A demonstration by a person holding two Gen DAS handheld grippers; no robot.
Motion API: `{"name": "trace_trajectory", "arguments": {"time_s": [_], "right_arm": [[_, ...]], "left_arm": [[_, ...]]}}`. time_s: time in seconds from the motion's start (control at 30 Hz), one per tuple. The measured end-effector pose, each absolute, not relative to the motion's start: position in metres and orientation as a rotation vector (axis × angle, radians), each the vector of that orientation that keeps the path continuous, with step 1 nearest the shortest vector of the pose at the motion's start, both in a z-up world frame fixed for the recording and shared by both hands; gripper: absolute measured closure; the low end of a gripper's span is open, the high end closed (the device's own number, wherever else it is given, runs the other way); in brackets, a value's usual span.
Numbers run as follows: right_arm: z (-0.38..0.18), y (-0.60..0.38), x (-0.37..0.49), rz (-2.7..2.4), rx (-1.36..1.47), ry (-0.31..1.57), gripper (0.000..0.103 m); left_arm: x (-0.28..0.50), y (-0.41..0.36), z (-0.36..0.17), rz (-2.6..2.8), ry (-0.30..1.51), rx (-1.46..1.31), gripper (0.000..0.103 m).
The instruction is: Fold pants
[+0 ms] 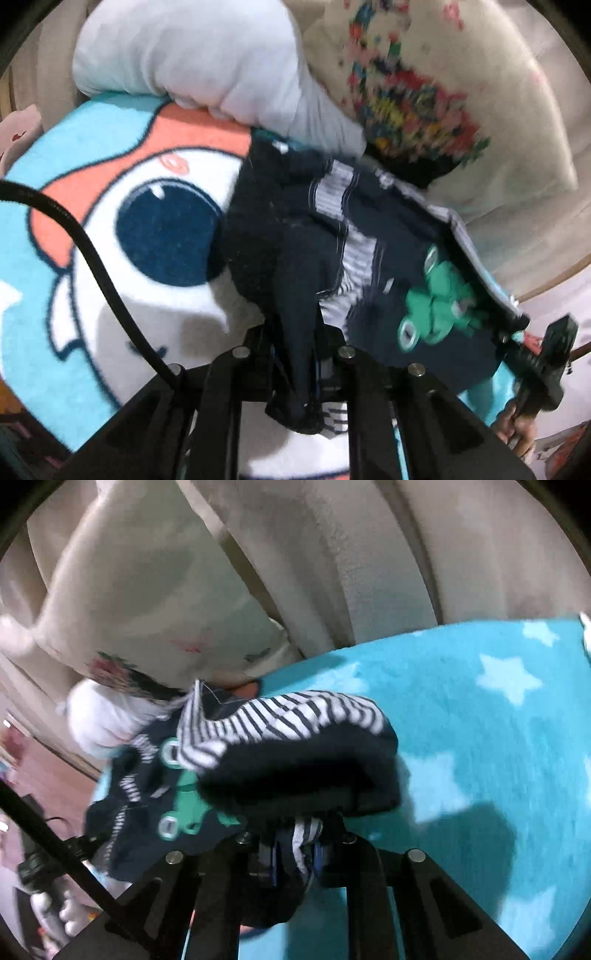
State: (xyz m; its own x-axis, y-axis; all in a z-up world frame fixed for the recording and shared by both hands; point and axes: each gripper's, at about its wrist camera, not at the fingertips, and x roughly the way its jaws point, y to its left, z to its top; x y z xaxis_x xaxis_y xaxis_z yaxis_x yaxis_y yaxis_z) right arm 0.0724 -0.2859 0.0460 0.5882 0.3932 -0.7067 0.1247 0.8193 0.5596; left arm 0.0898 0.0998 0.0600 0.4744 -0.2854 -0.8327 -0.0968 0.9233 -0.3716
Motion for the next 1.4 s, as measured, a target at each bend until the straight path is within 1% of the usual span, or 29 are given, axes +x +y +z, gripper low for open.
{"name": "trace_trajectory", "arguments": {"time_s": [0.13,0.17,0.2,0.27,0.3,0.33,0.37,0.4,0.43,0.47,0.53,0.6,0.63,0.67,0.8,0.9,1.0,1.03,1.07,1.1,1.13,1.17,1.2,1.4], "right_arm": [[0.060,-0.291,0.043,0.254,0.690,0.919,0.089],[0.062,-0.291,0.036,0.257,0.686,0.916,0.089],[0.063,-0.291,0.029,0.258,0.673,0.918,0.087],[0.059,-0.288,0.018,0.211,0.604,0.942,0.081],[0.055,-0.287,0.014,0.166,0.561,0.960,0.072],[0.052,-0.287,0.008,0.124,0.511,0.979,0.069],[0.050,-0.288,0.002,0.100,0.479,0.982,0.068],[0.052,-0.290,-0.002,0.085,0.463,0.978,0.064],[0.056,-0.292,-0.007,0.072,0.451,0.967,0.056],[0.061,-0.294,-0.010,0.065,0.441,0.954,0.053],[0.074,-0.300,-0.020,0.053,0.397,0.916,0.043],[0.088,-0.296,-0.023,0.050,0.322,0.880,0.038],[0.092,-0.290,-0.022,0.058,0.287,0.868,0.035],[0.094,-0.278,-0.019,0.085,0.239,0.857,0.034],[0.092,-0.229,-0.007,0.197,0.068,0.874,0.032],[0.074,-0.187,0.010,0.203,-0.199,0.890,0.032],[0.059,-0.171,0.023,0.173,-0.377,0.895,0.032],[0.054,-0.169,0.027,0.180,-0.407,0.912,0.033],[0.050,-0.168,0.031,0.194,-0.414,0.932,0.034],[0.047,-0.169,0.033,0.210,-0.411,0.945,0.045],[0.045,-0.170,0.033,0.225,-0.406,0.955,0.063],[0.044,-0.172,0.034,0.231,-0.396,0.963,0.073],[0.046,-0.174,0.035,0.223,-0.380,0.965,0.090],[0.068,-0.208,0.033,0.174,-0.188,0.902,0.094]], "left_arm": [[0.070,0.104,0.075,-0.095,1.053,-0.361,0.088],[0.065,0.106,0.072,-0.080,1.061,-0.349,0.086],[0.062,0.107,0.067,-0.059,1.075,-0.342,0.083],[0.056,0.114,0.051,-0.016,1.118,-0.347,0.083],[0.054,0.118,0.043,-0.008,1.137,-0.361,0.083],[0.049,0.125,0.039,-0.005,1.143,-0.382,0.083],[0.045,0.130,0.039,-0.011,1.137,-0.398,0.081],[0.041,0.134,0.041,-0.020,1.126,-0.412,0.079],[0.035,0.139,0.047,-0.023,1.101,-0.420,0.078],[0.031,0.142,0.053,-0.018,1.080,-0.419,0.075],[0.025,0.148,0.067,-0.007,1.026,-0.420,0.067],[0.022,0.149,0.076,-0.011,0.988,-0.431,0.054],[0.021,0.147,0.080,-0.022,0.971,-0.438,0.053],[0.021,0.144,0.080,-0.033,0.966,-0.439,0.050],[0.021,0.127,0.080,-0.080,0.983,-0.400,0.049],[0.022,0.122,0.081,-0.098,0.981,-0.386,0.049],[0.025,0.126,0.086,-0.094,0.970,-0.406,0.047],[0.028,0.128,0.089,-0.098,0.966,-0.419,0.046],[0.030,0.127,0.091,-0.103,0.963,-0.427,0.043],[0.033,0.126,0.094,-0.111,0.960,-0.436,0.040],[0.038,0.124,0.096,-0.124,0.959,-0.446,0.039],[0.044,0.121,0.098,-0.141,0.962,-0.458,0.036],[0.049,0.117,0.099,-0.156,0.966,-0.468,0.034],[0.101,0.078,0.086,-0.228,1.049,-0.503,0.028]]}}
